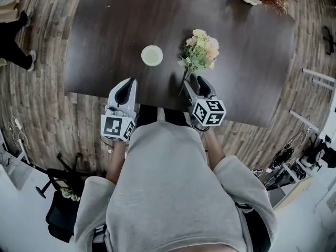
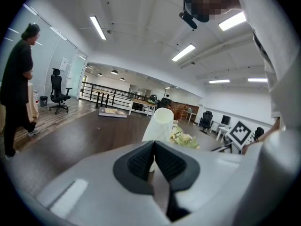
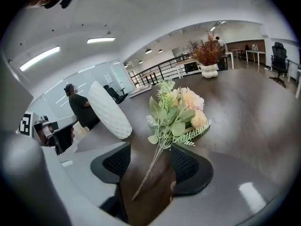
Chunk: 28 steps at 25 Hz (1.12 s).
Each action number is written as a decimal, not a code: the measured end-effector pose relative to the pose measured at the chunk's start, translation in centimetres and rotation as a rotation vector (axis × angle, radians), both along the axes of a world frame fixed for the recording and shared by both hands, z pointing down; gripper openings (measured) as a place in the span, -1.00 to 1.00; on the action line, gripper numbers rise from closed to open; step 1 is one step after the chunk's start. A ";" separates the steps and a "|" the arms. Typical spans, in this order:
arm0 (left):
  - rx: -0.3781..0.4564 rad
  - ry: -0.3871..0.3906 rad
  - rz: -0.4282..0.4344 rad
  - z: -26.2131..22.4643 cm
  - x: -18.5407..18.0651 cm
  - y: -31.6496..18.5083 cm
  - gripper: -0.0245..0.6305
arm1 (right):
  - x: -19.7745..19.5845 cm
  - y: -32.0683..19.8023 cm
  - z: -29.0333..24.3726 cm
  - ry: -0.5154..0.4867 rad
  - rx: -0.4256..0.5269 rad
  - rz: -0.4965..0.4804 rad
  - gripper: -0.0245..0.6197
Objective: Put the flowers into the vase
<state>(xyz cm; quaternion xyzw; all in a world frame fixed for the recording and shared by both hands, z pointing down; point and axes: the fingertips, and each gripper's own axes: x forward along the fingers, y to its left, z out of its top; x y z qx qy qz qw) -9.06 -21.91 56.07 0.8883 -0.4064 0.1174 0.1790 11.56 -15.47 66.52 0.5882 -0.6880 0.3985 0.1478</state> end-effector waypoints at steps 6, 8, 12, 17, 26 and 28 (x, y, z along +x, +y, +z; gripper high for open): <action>-0.007 -0.006 -0.005 0.2 -0.1 -0.3 -0.89 | 0.5 -0.7 2.0 0.018 -0.058 0.008 -0.13; -0.009 -0.009 -0.010 0.2 -0.4 -0.5 -0.90 | 0.7 -1.1 2.7 0.007 -0.090 0.029 -0.14; -0.010 -0.012 -0.022 0.2 -0.8 -0.9 -0.90 | 1.4 -1.8 3.7 -0.001 -0.133 0.069 -0.20; -0.018 -0.018 -0.037 0.4 -1.5 -1.6 -0.90 | 1.3 -2.8 4.8 -0.014 -0.191 0.069 -0.35; -0.021 -0.029 -0.055 0.3 -2.4 -3.2 -0.90 | 0.8 -5.3 5.1 -0.013 -0.256 0.102 -0.51; -0.020 -0.029 -0.060 0.2 -2.7 -3.4 -0.90 | 0.6 -5.7 4.9 0.009 -0.254 0.095 -0.64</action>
